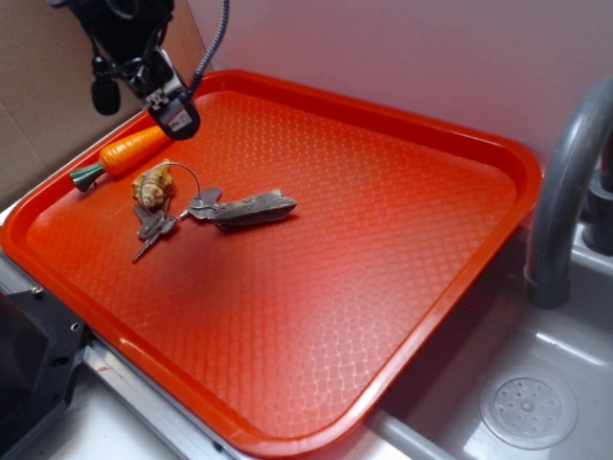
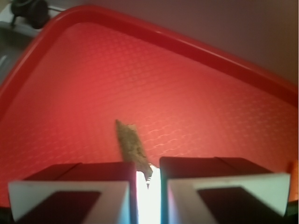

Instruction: Grab the wood chip.

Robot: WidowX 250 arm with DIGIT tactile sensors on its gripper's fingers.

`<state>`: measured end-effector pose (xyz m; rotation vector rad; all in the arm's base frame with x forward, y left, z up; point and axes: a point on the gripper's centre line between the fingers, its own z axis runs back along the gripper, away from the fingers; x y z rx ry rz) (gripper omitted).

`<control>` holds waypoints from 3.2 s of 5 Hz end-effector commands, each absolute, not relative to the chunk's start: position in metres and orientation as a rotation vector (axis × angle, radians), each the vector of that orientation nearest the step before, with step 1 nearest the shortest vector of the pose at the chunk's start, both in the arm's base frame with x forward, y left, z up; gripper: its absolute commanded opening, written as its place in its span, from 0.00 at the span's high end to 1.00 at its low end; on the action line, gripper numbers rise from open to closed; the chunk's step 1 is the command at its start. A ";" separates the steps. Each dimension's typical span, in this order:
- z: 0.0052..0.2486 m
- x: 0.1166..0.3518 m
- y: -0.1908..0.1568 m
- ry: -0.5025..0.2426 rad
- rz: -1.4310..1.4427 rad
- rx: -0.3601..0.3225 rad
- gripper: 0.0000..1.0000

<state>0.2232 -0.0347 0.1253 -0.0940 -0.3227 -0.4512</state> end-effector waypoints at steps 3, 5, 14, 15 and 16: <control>0.058 0.225 -0.050 -0.210 -0.593 -0.068 0.00; 0.042 0.228 -0.053 -0.171 -0.607 -0.050 0.00; 0.096 0.237 -0.026 -0.259 -0.326 0.008 1.00; 0.145 0.231 0.000 -0.314 -0.082 0.003 1.00; 0.195 0.218 0.013 -0.314 0.107 0.017 1.00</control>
